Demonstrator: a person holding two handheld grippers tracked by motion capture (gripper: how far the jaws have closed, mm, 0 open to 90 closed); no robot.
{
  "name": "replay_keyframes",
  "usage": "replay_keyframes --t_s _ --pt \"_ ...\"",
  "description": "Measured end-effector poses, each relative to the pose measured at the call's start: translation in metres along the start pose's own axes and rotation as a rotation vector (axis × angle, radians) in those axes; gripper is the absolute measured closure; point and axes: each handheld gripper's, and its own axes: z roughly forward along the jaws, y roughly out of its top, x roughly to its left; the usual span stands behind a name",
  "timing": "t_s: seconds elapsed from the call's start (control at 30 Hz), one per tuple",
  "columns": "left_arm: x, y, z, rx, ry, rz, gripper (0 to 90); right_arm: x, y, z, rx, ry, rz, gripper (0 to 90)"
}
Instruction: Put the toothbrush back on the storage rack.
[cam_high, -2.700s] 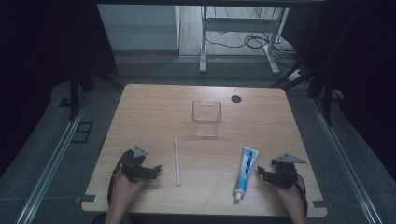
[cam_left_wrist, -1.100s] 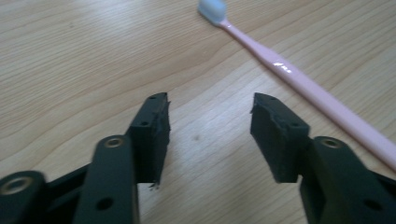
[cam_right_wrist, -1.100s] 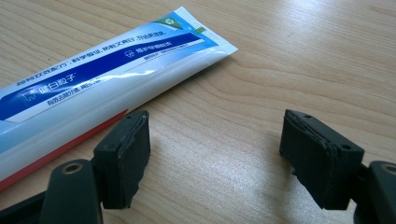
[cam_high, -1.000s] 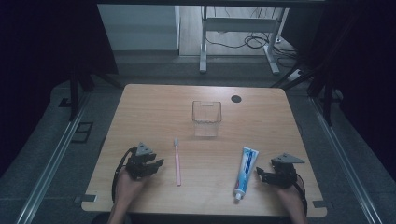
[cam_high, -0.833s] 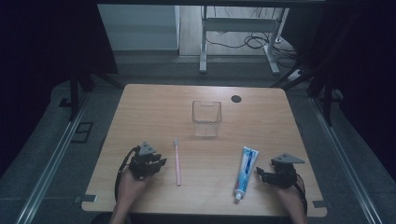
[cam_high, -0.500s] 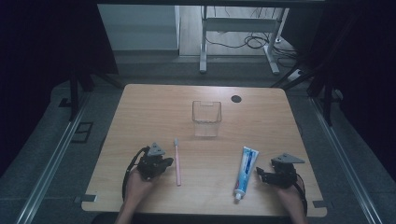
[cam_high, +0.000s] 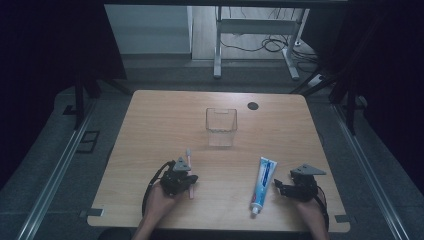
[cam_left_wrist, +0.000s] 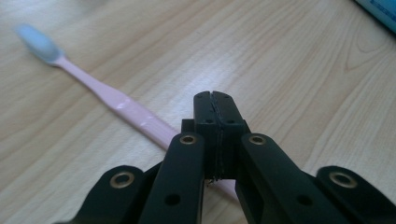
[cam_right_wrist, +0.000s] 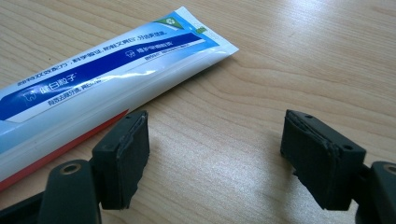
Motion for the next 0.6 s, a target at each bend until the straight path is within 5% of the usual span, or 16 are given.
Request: replay_keyframes --t_s 0.6 --pt "0.007 -0.011 -0.005 0.059 0.03 -0.035 89.5 0.0 0.0 0.0 -0.001 0.001 0.0 23.7"
